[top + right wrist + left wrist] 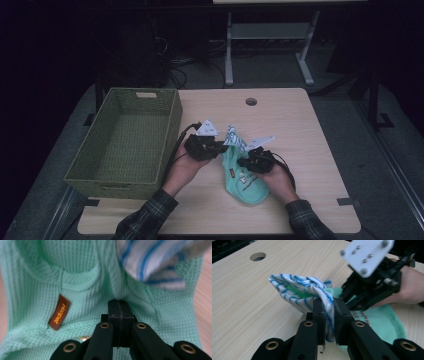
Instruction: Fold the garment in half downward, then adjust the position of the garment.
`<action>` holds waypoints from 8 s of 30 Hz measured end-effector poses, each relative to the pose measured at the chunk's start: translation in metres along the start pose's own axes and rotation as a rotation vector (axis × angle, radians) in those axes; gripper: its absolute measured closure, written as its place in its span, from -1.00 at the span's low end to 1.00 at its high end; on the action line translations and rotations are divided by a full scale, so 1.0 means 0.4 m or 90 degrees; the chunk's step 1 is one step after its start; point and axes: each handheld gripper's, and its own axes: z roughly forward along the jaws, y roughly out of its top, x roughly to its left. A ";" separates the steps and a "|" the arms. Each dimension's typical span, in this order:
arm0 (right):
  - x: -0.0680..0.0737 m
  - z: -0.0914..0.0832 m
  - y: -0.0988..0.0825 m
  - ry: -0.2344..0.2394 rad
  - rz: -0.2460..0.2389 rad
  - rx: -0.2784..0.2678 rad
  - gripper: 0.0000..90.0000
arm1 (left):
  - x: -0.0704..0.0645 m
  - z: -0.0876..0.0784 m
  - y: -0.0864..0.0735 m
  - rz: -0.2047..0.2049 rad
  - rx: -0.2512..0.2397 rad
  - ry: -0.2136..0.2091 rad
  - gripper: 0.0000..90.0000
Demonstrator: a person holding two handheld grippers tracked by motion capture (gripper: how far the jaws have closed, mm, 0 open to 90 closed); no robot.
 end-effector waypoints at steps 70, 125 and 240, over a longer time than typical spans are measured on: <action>-0.027 -0.163 -0.134 -0.022 0.031 -0.001 0.99 | -0.120 0.072 -0.032 0.112 0.047 -0.155 0.79; 0.125 -0.104 -0.115 0.079 -0.060 0.030 1.00 | -0.052 0.109 -0.032 -0.006 0.076 -0.100 0.04; -0.091 -0.045 -0.011 -0.012 0.022 -0.038 0.99 | -0.082 0.028 -0.145 -0.032 0.136 -0.085 0.99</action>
